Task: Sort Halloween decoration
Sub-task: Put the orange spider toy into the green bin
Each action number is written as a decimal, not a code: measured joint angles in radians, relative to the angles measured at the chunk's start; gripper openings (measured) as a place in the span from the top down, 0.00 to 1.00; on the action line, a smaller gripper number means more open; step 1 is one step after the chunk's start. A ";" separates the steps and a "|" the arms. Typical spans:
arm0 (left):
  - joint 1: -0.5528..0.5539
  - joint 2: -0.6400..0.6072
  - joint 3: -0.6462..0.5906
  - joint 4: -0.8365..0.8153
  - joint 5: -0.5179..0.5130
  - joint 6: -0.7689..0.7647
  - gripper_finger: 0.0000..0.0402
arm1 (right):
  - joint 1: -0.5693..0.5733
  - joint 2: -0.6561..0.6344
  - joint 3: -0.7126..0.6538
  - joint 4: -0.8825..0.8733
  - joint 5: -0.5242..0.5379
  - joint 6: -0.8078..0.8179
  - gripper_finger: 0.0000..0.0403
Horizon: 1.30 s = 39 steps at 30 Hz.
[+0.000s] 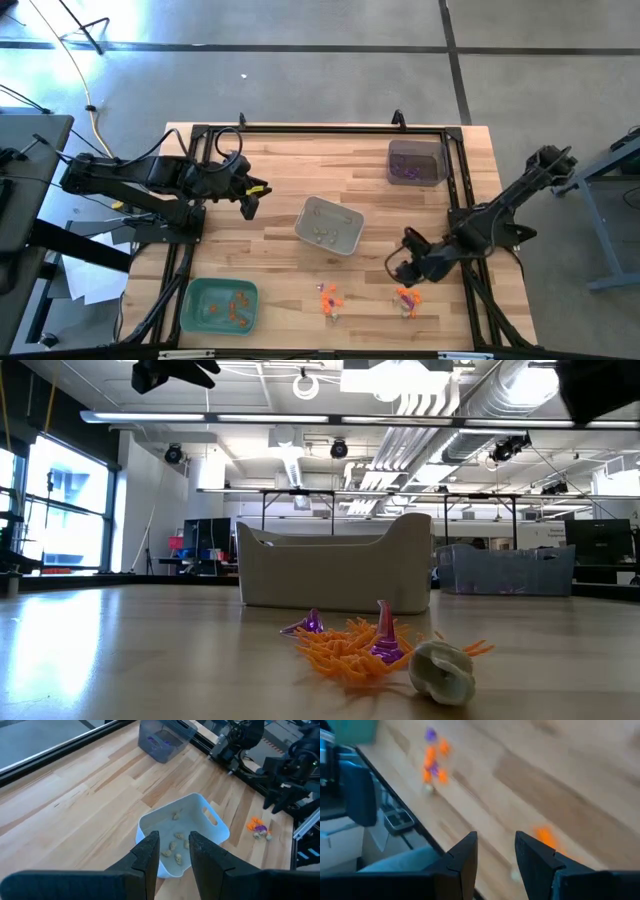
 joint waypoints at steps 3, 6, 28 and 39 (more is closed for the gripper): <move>0.000 0.000 0.000 0.000 0.000 0.013 0.76 | 0.055 0.004 0.000 -0.056 -0.028 0.097 0.69; 0.000 0.000 0.000 0.001 -0.006 0.009 0.76 | 0.093 0.026 0.000 -0.129 -0.094 0.163 0.69; 0.000 0.000 0.000 0.183 -0.135 0.047 0.76 | 0.123 0.314 0.000 -0.073 -0.228 -0.034 0.69; 0.000 0.000 0.000 0.182 -0.135 0.061 0.76 | 0.082 0.406 0.006 0.010 -0.268 -0.074 0.69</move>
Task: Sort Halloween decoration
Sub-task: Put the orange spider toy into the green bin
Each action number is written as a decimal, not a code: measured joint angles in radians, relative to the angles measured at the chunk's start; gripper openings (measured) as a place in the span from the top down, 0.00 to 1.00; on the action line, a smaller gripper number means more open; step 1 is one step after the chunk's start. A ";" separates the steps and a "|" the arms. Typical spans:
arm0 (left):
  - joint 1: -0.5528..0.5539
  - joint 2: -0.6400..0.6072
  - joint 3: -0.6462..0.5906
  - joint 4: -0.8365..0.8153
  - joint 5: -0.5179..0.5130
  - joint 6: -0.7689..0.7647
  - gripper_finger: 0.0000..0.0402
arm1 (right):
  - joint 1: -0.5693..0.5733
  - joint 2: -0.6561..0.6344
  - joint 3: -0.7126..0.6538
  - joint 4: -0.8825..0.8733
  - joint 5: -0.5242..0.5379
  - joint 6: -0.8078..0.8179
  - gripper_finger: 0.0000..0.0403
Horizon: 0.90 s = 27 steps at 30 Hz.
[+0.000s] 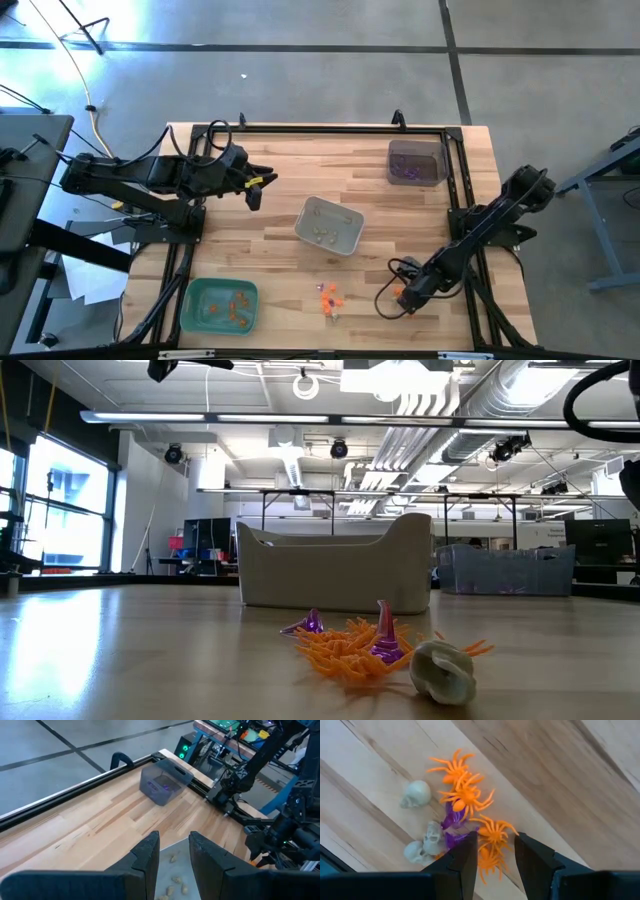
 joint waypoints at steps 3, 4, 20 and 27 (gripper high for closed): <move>0.000 0.000 0.000 0.000 0.000 0.005 0.76 | -0.008 0.002 0.000 -0.015 0.000 -0.009 0.69; 0.000 0.000 0.000 0.000 0.000 0.007 0.76 | -0.011 0.002 0.000 -0.023 -0.001 -0.021 0.69; 0.000 0.000 0.000 -0.002 0.001 0.003 0.76 | -0.040 0.004 -0.004 -0.067 -0.013 -0.053 0.86; 0.000 0.000 0.000 -0.002 0.004 -0.004 0.76 | -0.041 -0.037 -0.007 -0.063 -0.017 -0.049 0.97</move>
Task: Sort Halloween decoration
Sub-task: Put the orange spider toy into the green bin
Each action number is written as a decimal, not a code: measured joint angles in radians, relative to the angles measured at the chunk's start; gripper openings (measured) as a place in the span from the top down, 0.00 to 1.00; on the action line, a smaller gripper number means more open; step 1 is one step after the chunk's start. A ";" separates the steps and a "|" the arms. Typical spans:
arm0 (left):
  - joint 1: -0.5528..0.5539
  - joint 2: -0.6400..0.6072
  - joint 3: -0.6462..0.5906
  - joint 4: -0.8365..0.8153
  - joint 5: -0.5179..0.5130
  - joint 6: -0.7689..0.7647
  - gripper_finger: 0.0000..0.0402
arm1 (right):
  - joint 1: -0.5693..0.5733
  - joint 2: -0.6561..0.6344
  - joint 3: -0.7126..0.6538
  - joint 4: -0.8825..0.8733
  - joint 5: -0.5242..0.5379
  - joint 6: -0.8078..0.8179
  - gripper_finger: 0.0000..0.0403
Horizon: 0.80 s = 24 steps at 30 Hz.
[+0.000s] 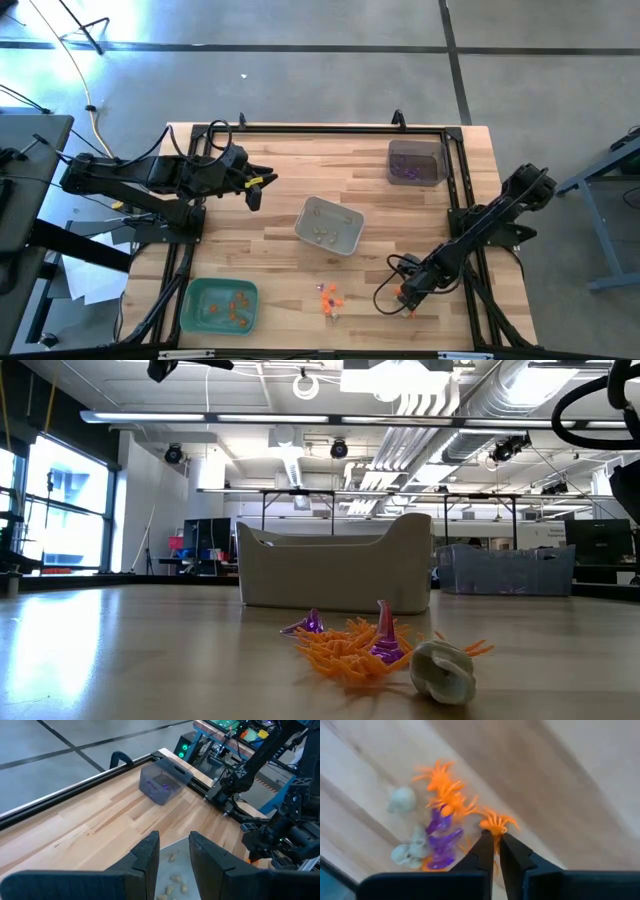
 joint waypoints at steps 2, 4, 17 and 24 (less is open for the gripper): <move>0.000 0.000 0.000 0.000 0.002 0.000 0.76 | -0.001 -0.036 -0.005 -0.019 0.021 0.001 0.96; 0.000 0.000 0.000 -0.001 0.008 0.000 0.76 | -0.002 -0.081 -0.004 -0.019 0.040 0.002 0.96; 0.000 0.000 0.000 -0.012 0.008 0.000 0.76 | 0.000 -0.317 0.000 -0.088 0.155 -0.050 1.00; 0.000 0.000 0.000 -0.023 0.008 0.000 0.76 | 0.000 -0.323 0.001 -0.071 0.129 -0.127 1.00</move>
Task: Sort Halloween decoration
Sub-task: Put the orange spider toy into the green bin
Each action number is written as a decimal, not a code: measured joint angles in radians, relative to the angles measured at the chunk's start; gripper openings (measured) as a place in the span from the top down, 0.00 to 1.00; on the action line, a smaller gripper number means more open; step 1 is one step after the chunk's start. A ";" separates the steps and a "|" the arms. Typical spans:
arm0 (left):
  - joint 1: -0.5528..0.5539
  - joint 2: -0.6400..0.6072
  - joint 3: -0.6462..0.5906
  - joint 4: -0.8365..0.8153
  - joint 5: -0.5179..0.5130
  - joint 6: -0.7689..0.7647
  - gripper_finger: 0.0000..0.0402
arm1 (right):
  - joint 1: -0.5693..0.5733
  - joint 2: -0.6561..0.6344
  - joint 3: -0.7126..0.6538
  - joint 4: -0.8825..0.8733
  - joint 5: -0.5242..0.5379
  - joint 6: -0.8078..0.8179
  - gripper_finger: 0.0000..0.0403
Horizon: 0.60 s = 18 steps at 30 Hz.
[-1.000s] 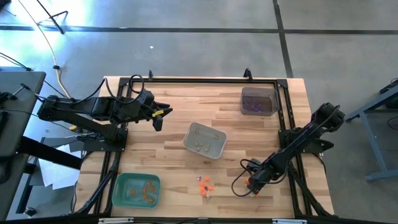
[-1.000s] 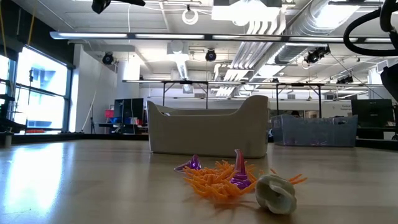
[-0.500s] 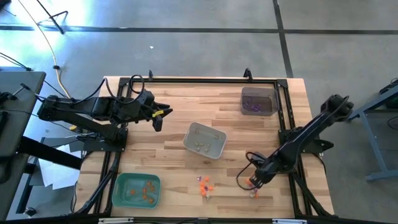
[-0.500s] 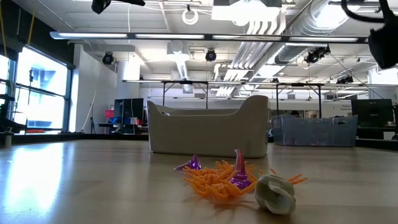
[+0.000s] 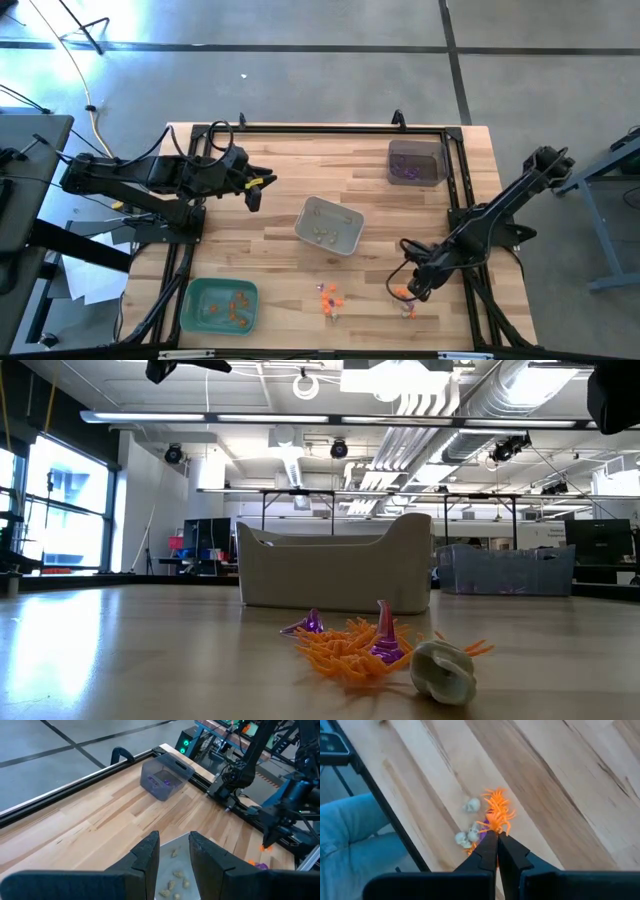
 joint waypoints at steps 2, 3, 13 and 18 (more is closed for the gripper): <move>0.000 0.000 0.000 0.000 0.000 0.000 0.76 | 0.000 0.000 0.000 0.000 0.000 -0.022 1.00; 0.000 0.000 0.000 0.000 0.000 0.000 0.76 | 0.000 0.000 0.000 -0.001 -0.001 -0.026 1.00; 0.000 0.023 0.000 -0.002 0.003 -0.011 0.76 | 0.000 0.002 -0.104 0.062 -0.072 0.085 1.00; 0.000 0.057 0.001 -0.001 0.008 -0.027 0.76 | 0.000 0.002 -0.169 0.169 -0.078 0.098 1.00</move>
